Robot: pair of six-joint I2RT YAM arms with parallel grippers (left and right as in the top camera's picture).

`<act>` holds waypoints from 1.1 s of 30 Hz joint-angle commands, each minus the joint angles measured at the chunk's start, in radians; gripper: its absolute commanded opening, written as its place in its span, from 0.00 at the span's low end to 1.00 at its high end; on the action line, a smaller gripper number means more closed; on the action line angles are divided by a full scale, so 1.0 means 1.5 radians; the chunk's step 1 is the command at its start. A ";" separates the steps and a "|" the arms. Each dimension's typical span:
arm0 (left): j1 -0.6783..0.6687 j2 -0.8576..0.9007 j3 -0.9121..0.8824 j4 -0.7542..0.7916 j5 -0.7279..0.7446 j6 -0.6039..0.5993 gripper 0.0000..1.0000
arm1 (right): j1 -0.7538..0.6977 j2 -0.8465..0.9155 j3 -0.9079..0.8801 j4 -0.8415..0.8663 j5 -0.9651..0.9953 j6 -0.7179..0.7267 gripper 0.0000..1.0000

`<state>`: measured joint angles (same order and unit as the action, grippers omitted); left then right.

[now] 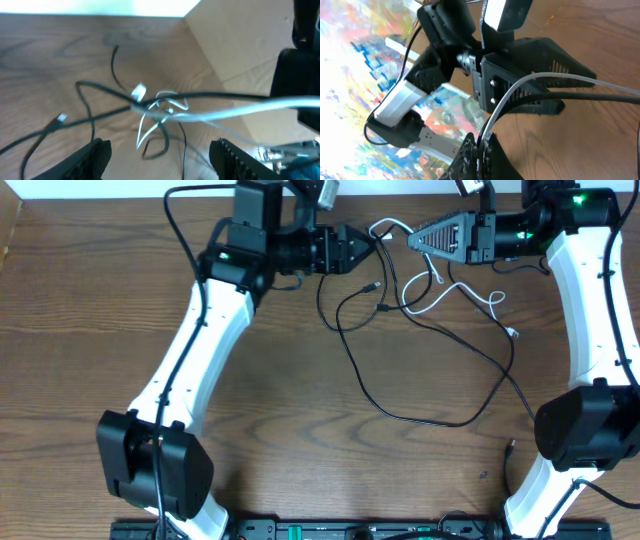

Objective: Untangle cables

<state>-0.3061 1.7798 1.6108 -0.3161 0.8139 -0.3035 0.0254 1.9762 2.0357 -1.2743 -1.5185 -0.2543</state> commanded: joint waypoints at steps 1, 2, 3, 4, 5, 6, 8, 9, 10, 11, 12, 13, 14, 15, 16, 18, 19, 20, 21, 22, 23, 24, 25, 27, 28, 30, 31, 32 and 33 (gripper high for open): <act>-0.023 0.013 -0.041 0.054 -0.033 -0.088 0.68 | -0.009 -0.022 0.017 0.002 -0.029 0.005 0.01; -0.029 0.013 -0.052 0.074 -0.040 -0.107 0.68 | -0.012 -0.022 0.017 0.002 -0.029 0.005 0.01; -0.035 0.013 -0.065 0.086 -0.066 -0.125 0.68 | -0.013 -0.022 0.017 0.002 -0.029 0.005 0.01; -0.040 0.013 -0.073 0.093 -0.091 -0.136 0.69 | -0.016 -0.022 0.017 0.002 -0.029 0.009 0.01; -0.044 0.013 -0.082 0.099 -0.119 -0.149 0.68 | -0.017 -0.022 0.017 0.002 -0.029 0.010 0.01; -0.049 0.013 -0.092 0.110 -0.152 -0.167 0.68 | -0.018 -0.022 0.017 0.002 -0.030 0.010 0.01; -0.058 0.013 -0.113 0.152 -0.203 -0.198 0.69 | -0.018 -0.022 0.017 0.002 -0.030 0.010 0.01; -0.062 0.013 -0.124 0.182 -0.221 -0.215 0.69 | -0.018 -0.022 0.017 0.002 -0.029 0.010 0.01; -0.066 0.013 -0.132 0.208 -0.237 -0.229 0.69 | -0.018 -0.022 0.017 0.002 -0.029 0.010 0.01; -0.070 0.014 -0.140 0.230 -0.253 -0.240 0.69 | -0.017 -0.022 0.017 0.002 -0.029 0.010 0.01; -0.075 0.015 -0.147 0.252 -0.271 -0.249 0.69 | -0.016 -0.022 0.017 0.002 -0.030 0.010 0.01; -0.080 0.017 -0.150 0.264 -0.283 -0.251 0.69 | -0.016 -0.022 0.017 0.001 -0.030 0.010 0.01; -0.086 0.020 -0.153 0.274 -0.293 -0.251 0.69 | -0.016 -0.022 0.017 0.001 -0.029 0.010 0.01; -0.092 0.022 -0.153 0.280 -0.303 -0.251 0.69 | -0.016 -0.022 0.017 0.000 -0.030 0.010 0.01; -0.097 0.026 -0.154 0.283 -0.312 -0.251 0.69 | -0.016 -0.022 0.017 -0.001 -0.029 0.010 0.01; -0.109 0.037 -0.154 0.287 -0.326 -0.251 0.69 | -0.015 -0.022 0.017 -0.001 -0.030 0.011 0.01; -0.113 0.041 -0.154 0.288 -0.331 -0.251 0.69 | -0.015 -0.022 0.017 0.000 -0.030 0.013 0.01; -0.117 0.049 -0.154 0.288 -0.339 -0.255 0.69 | -0.014 -0.022 0.017 0.000 -0.030 0.015 0.01; -0.121 0.056 -0.154 0.289 -0.346 -0.264 0.69 | -0.012 -0.022 0.017 0.000 -0.029 0.015 0.01; -0.123 0.063 -0.154 0.291 -0.347 -0.272 0.69 | -0.011 -0.022 0.017 0.000 -0.029 0.015 0.01; -0.123 0.071 -0.154 0.292 -0.347 -0.283 0.68 | -0.009 -0.022 0.017 0.000 -0.030 0.015 0.01; -0.124 0.078 -0.154 0.295 -0.347 -0.292 0.64 | -0.008 -0.022 0.017 0.000 -0.029 0.015 0.01; -0.124 0.086 -0.154 0.297 -0.346 -0.293 0.57 | -0.007 -0.022 0.017 0.000 -0.029 0.015 0.01; -0.124 0.097 -0.154 0.296 -0.347 -0.288 0.26 | -0.007 -0.022 0.017 0.000 -0.029 0.015 0.01; -0.124 0.100 -0.154 0.291 -0.347 -0.285 0.13 | -0.008 -0.022 0.017 0.001 -0.029 0.015 0.01; -0.122 0.100 -0.154 0.277 -0.347 -0.262 0.08 | -0.008 -0.022 0.017 0.004 -0.029 0.015 0.01; -0.122 0.100 -0.154 0.270 -0.346 -0.250 0.07 | -0.008 -0.022 0.017 0.006 -0.029 0.015 0.02; -0.121 0.099 -0.154 0.261 -0.346 -0.239 0.08 | -0.008 -0.022 0.017 0.009 -0.029 0.015 0.03; -0.121 0.099 -0.154 0.249 -0.346 -0.232 0.07 | -0.008 -0.022 0.017 0.013 -0.029 0.015 0.03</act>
<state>-0.4938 1.9266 1.3796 0.0841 0.3080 -0.7048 0.0059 1.9762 2.0357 -1.2652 -1.5188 -0.2367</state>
